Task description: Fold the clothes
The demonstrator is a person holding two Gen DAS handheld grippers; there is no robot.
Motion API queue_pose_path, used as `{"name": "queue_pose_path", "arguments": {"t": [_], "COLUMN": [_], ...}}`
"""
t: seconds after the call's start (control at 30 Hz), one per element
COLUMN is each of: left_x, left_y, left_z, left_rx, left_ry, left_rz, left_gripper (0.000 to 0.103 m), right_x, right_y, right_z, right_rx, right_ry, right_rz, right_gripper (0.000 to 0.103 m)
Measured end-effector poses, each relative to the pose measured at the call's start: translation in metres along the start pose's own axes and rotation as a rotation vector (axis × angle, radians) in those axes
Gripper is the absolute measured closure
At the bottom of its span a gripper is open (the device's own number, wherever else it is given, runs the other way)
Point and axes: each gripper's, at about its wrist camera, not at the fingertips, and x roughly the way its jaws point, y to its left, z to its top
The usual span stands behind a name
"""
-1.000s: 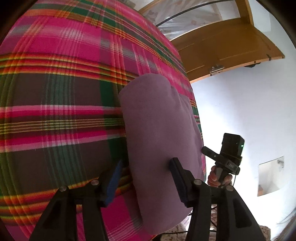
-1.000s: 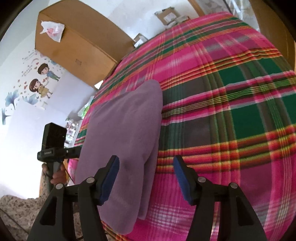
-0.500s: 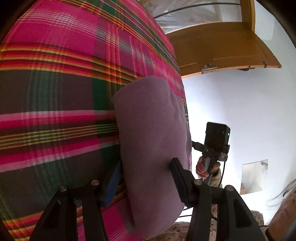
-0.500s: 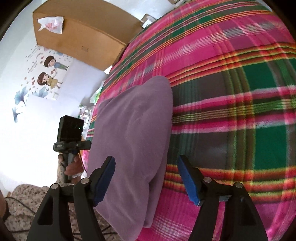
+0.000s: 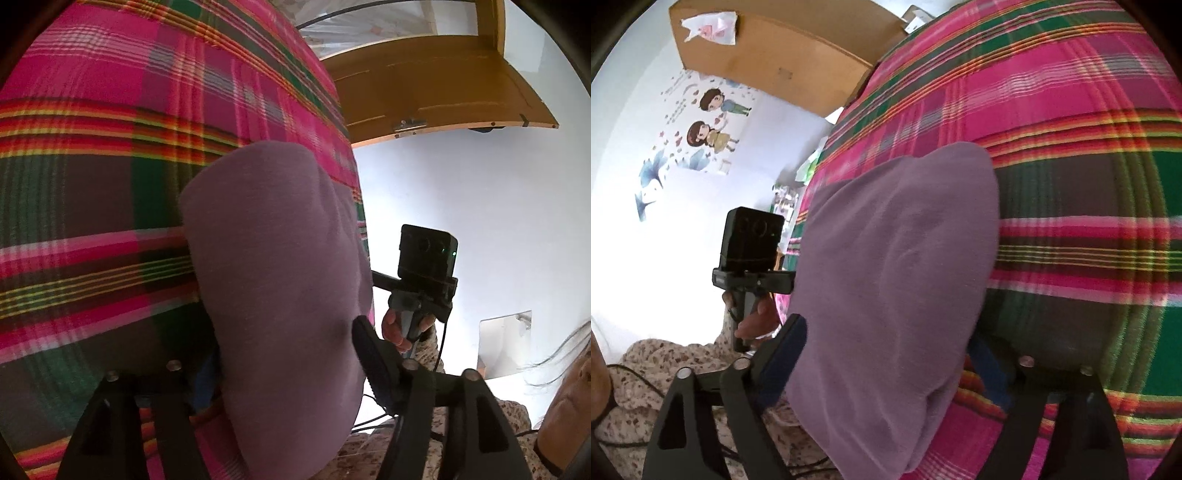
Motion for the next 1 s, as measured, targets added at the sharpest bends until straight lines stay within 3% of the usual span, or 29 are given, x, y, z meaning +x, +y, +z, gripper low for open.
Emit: {"name": "queue_pose_path", "arguments": {"t": [0.23,0.5,0.87,1.0], "left_x": [0.0028,-0.0028,-0.0034,-0.0064], "left_y": [0.0001,0.0016,-0.0006,0.0014], "left_z": [0.0003,0.0045,0.0041,0.0048], "left_rx": [-0.003,-0.015,-0.02,-0.021], "left_ry": [0.025,0.027,0.028,0.03], "left_rz": [0.019,0.019,0.019,0.019], "left_gripper": [0.033,0.043,0.047,0.048], "right_x": [0.0013,0.0,-0.0024,-0.0049], "right_y": [0.0015,0.002,0.0046,0.0065], "right_z": [-0.0028,-0.0037,-0.0056,-0.0083], "right_rx": [0.006,0.021,0.045,0.047], "right_ry": [-0.026,-0.04,-0.054,-0.076], "right_rz": [-0.011,-0.023,-0.029,-0.072], "right_gripper": [0.007,0.008,0.008,0.018]}}
